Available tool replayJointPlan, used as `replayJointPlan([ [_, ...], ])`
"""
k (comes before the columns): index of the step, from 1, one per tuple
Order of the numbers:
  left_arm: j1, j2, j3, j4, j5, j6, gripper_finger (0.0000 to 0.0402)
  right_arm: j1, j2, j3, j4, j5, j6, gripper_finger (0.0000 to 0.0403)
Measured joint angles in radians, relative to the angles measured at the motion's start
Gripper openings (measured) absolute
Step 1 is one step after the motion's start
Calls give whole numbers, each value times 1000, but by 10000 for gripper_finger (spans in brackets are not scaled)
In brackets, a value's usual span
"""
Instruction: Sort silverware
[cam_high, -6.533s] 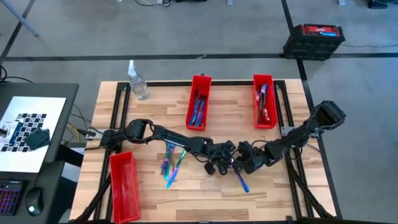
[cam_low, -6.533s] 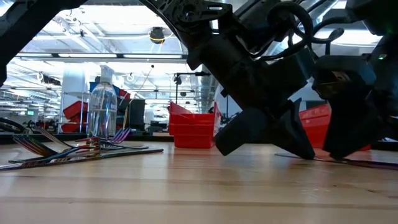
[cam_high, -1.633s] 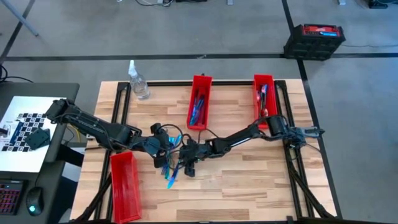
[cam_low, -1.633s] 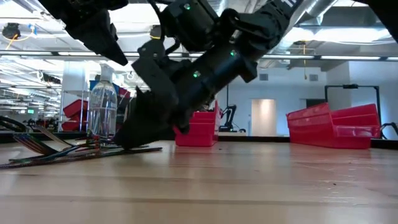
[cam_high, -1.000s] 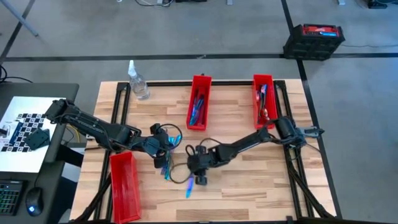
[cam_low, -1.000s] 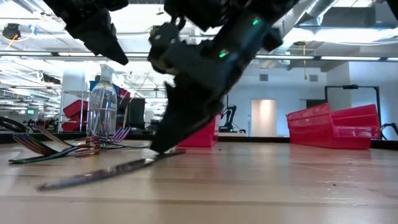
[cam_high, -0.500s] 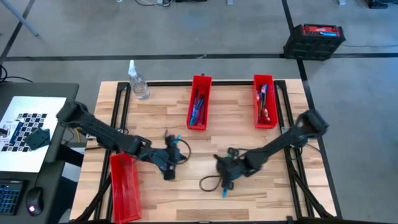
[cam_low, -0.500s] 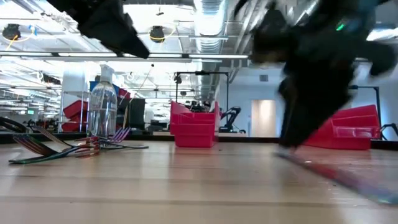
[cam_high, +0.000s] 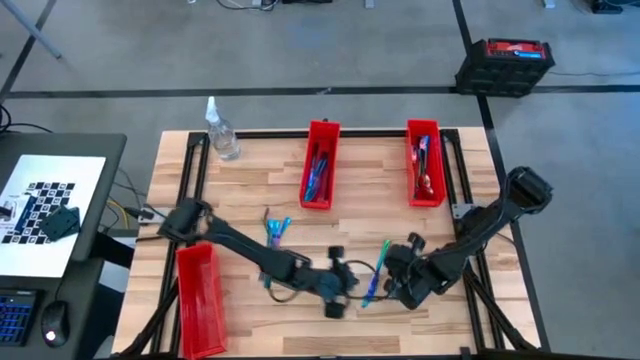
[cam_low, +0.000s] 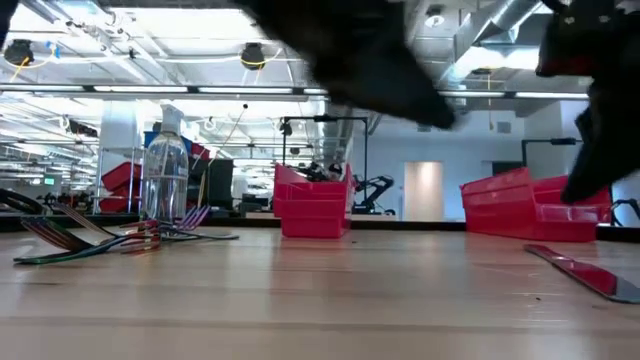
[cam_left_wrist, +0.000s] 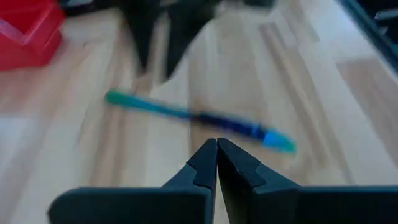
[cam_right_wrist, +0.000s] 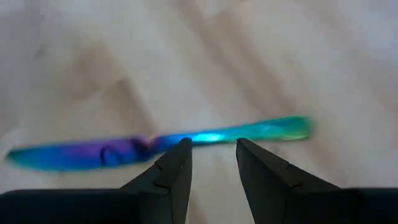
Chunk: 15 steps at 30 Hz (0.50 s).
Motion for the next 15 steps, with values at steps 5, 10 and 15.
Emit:
replayJointPlan([
  [5,18,209,231,-4,85,-44,0,-62,9,-30,-37,19,-21,118],
  [10,20,333,366,-8,113,-92,0,-111,8,-107,95,7,-91,118],
  [15,20,350,373,-72,113,-141,0,-126,5,-195,238,-48,-114,118],
])
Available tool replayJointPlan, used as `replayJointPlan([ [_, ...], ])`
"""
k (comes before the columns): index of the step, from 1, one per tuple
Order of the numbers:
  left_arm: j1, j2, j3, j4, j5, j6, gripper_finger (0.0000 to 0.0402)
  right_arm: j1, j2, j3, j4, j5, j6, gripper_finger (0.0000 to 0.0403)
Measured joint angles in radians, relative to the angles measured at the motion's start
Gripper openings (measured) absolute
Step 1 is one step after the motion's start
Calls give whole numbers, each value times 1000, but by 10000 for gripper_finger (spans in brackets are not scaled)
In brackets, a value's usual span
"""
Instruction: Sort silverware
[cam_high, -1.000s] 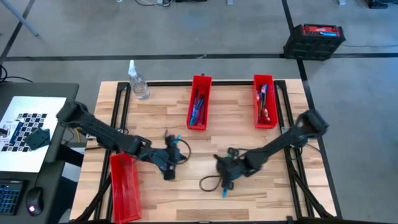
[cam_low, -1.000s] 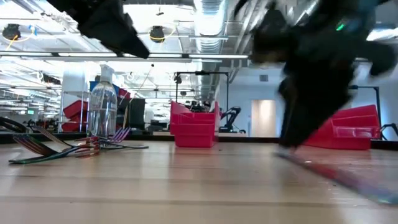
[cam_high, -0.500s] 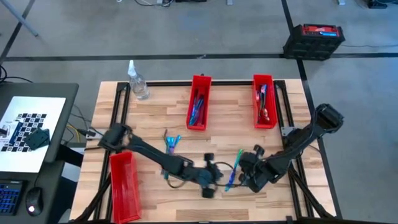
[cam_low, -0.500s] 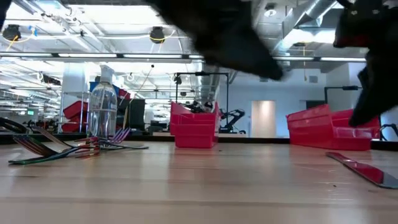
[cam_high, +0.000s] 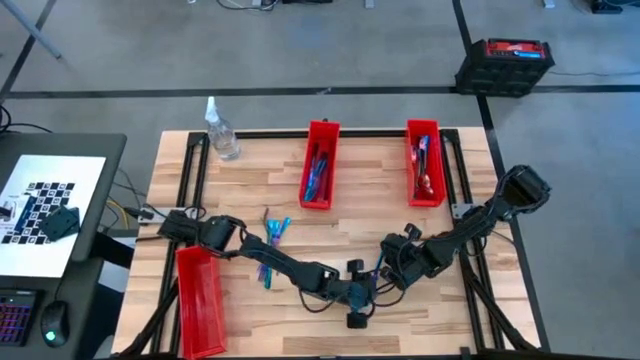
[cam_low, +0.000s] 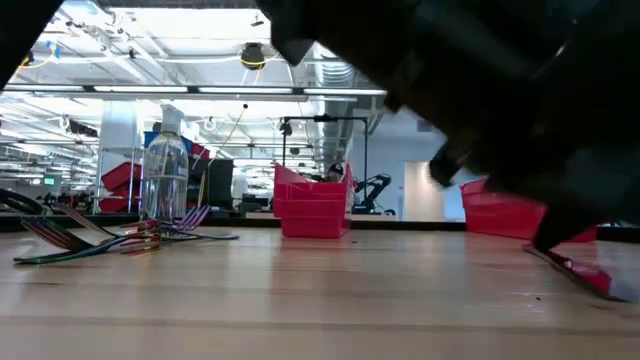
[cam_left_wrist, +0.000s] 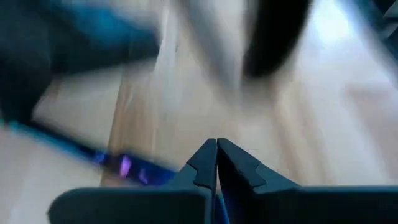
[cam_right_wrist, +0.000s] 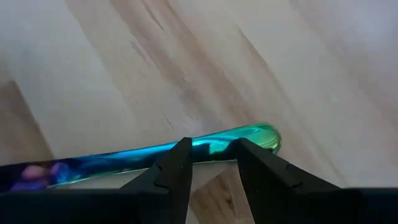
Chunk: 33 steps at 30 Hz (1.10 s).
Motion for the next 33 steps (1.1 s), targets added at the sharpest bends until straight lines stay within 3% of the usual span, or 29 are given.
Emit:
replayJointPlan([
  [8,11,-6,4,-207,0,-7,0,90,0,-8,3,-19,55,118],
  [15,52,-7,2,-232,-23,35,0,211,3,10,95,-95,210,118],
  [20,66,-18,0,-249,-19,36,0,254,3,30,102,-100,215,118],
  [26,24,-24,-2,-249,-24,37,0,151,-5,80,-130,32,189,118],
  [33,-8,-24,-2,-248,-29,19,0,-54,0,81,-118,59,-12,118],
])
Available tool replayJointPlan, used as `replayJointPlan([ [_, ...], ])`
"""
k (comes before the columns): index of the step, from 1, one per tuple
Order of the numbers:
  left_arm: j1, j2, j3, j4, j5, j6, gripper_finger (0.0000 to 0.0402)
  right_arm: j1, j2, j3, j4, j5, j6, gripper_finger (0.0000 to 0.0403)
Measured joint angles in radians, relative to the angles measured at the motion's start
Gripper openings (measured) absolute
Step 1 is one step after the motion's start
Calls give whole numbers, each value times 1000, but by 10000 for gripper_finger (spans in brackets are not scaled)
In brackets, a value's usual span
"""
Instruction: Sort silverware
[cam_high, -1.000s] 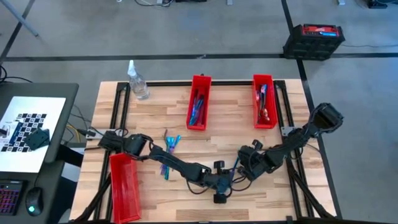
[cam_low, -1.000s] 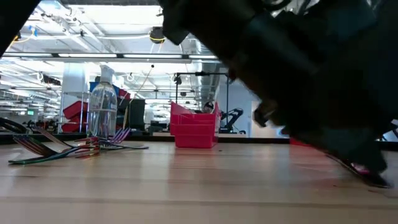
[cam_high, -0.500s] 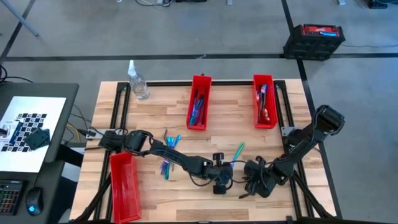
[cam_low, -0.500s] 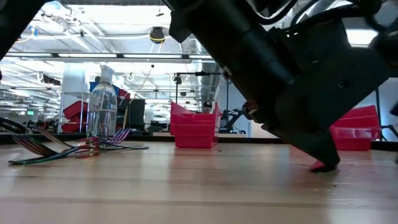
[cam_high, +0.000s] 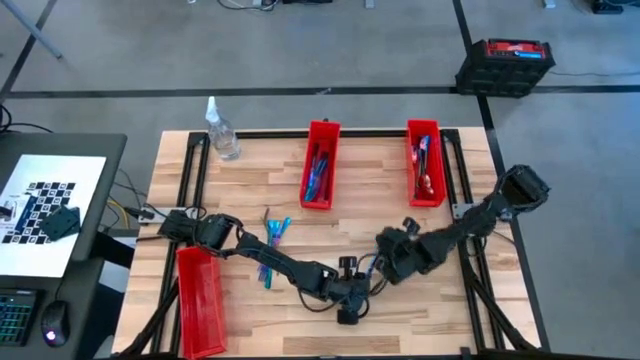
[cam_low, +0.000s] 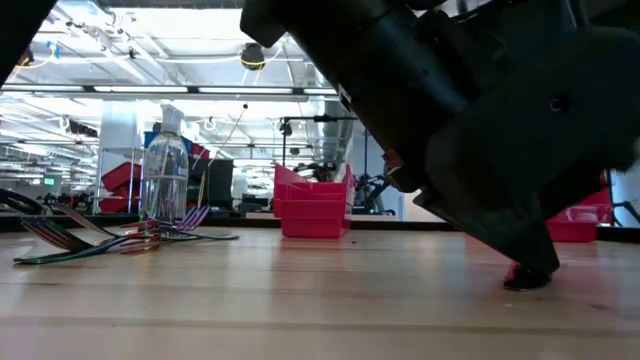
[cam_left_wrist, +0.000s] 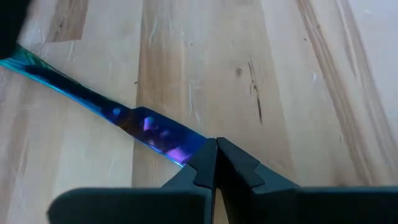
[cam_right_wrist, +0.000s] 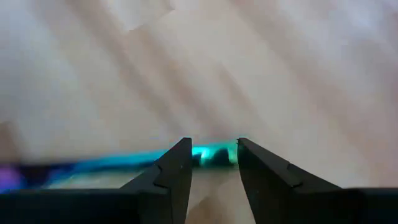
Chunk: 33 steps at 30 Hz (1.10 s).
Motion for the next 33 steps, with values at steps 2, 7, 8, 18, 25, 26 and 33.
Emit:
replayJointPlan([
  [2,0,0,0,0,-1,-9,0,-47,0,0,8,3,-52,118],
  [7,0,0,0,1,-3,-16,0,-109,0,-49,116,-63,-152,118],
  [8,0,0,0,1,-4,-16,0,-114,0,-73,148,-98,-153,118],
  [18,9,-3,2,-50,-44,28,0,62,-7,-168,213,-105,94,118],
  [25,48,-5,2,-96,-69,78,0,208,-2,-109,206,-141,264,118],
  [26,55,-5,2,-96,-68,84,0,221,-1,-101,207,-152,277,118],
  [33,101,-4,2,-95,-69,131,0,290,2,-77,251,-202,366,118],
])
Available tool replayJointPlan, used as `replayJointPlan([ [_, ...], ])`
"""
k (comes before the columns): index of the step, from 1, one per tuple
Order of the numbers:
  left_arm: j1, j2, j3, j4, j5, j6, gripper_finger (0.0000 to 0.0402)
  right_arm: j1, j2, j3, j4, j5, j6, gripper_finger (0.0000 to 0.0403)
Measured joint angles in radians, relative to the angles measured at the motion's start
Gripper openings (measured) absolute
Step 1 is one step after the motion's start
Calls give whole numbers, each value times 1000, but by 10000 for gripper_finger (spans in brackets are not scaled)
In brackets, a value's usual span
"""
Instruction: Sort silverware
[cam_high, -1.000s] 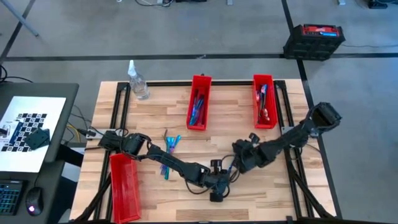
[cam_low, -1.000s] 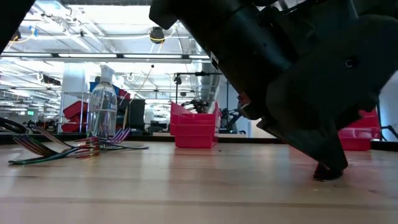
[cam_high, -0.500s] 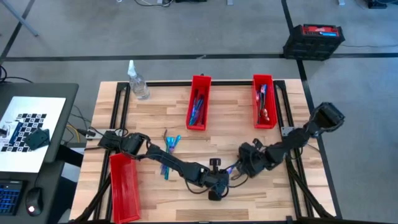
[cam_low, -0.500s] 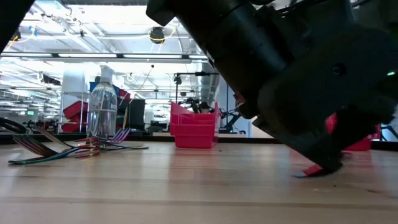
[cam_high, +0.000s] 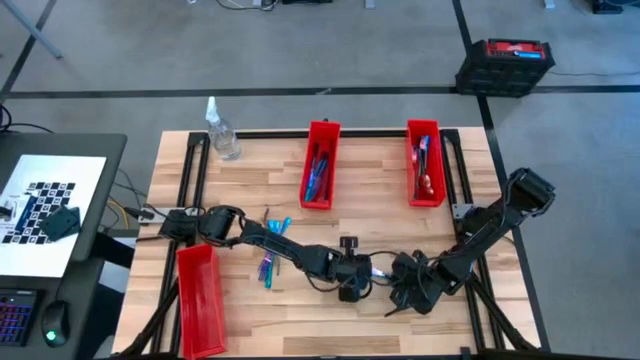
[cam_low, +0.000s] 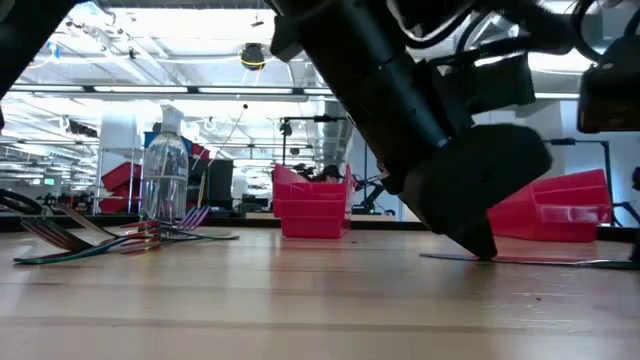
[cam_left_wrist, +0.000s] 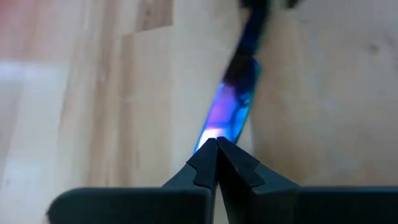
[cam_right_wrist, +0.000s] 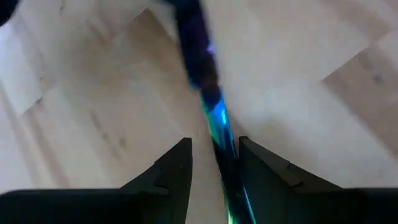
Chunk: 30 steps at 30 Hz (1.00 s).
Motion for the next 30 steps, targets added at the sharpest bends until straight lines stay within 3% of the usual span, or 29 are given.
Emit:
replayJointPlan([
  [6,38,0,-1,2,3,34,0,5,0,0,50,-12,-1,118],
  [12,62,-18,-4,7,2,80,0,-3,0,2,160,-16,-127,118],
  [23,-23,-141,-4,-61,0,110,0,-11,-45,45,-118,14,-33,117],
  [30,-51,-47,-4,-63,-1,183,0,-33,57,35,-9,2,-33,118],
])
